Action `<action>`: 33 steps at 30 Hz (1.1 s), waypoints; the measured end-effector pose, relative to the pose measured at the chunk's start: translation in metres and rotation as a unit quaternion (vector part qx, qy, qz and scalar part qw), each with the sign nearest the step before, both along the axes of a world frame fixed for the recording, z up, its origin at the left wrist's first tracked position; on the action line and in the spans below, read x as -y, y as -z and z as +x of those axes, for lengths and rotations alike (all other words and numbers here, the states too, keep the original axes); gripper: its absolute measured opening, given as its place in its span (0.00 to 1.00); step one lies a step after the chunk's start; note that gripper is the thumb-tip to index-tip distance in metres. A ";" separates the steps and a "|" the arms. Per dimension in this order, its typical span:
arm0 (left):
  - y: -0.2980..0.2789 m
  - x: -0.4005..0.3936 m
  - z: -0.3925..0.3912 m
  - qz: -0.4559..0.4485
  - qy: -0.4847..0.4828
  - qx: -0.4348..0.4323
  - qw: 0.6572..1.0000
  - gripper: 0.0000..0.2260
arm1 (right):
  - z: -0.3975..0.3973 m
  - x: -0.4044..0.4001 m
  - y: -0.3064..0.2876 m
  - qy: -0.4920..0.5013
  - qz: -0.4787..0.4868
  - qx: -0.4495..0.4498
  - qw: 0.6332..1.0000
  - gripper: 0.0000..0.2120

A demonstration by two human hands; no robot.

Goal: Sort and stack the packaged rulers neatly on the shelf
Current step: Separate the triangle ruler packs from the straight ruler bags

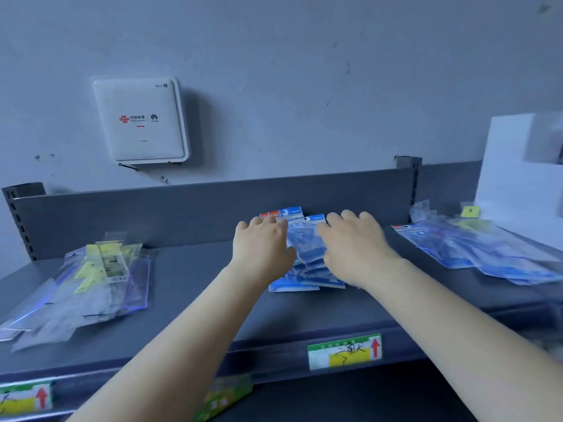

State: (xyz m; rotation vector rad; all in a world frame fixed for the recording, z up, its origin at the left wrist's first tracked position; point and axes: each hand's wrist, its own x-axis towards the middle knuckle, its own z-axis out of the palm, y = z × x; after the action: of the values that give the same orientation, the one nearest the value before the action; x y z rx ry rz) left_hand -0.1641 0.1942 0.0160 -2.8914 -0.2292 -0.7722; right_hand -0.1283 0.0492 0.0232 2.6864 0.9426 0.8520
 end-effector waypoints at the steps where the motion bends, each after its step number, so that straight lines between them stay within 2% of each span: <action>1: 0.000 0.015 0.007 0.001 0.010 -0.003 1.000 0.18 | 0.005 0.015 0.001 0.007 -0.003 -0.004 1.000 0.12; 10: 0.006 0.139 0.065 0.023 0.067 -0.009 0.997 0.17 | 0.044 0.134 0.008 0.049 0.020 -0.027 0.998 0.14; 18: 0.014 0.210 0.098 0.040 0.089 -0.017 0.995 0.19 | 0.075 0.207 0.018 0.063 0.048 -0.049 0.996 0.18; 26: 0.021 0.249 0.129 0.027 0.079 -0.072 0.994 0.19 | 0.117 0.267 0.026 0.087 0.117 -0.133 0.980 0.19; 33: 0.021 0.246 0.166 -0.018 0.064 -0.135 0.989 0.18 | 0.159 0.272 0.027 0.098 0.167 -0.200 0.960 0.19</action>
State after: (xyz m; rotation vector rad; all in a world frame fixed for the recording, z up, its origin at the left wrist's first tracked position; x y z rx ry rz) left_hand 0.0023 -0.0521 -0.0051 -3.0260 -0.0270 -0.3874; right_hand 0.0305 -0.2225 -0.0037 3.2595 0.6227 0.4661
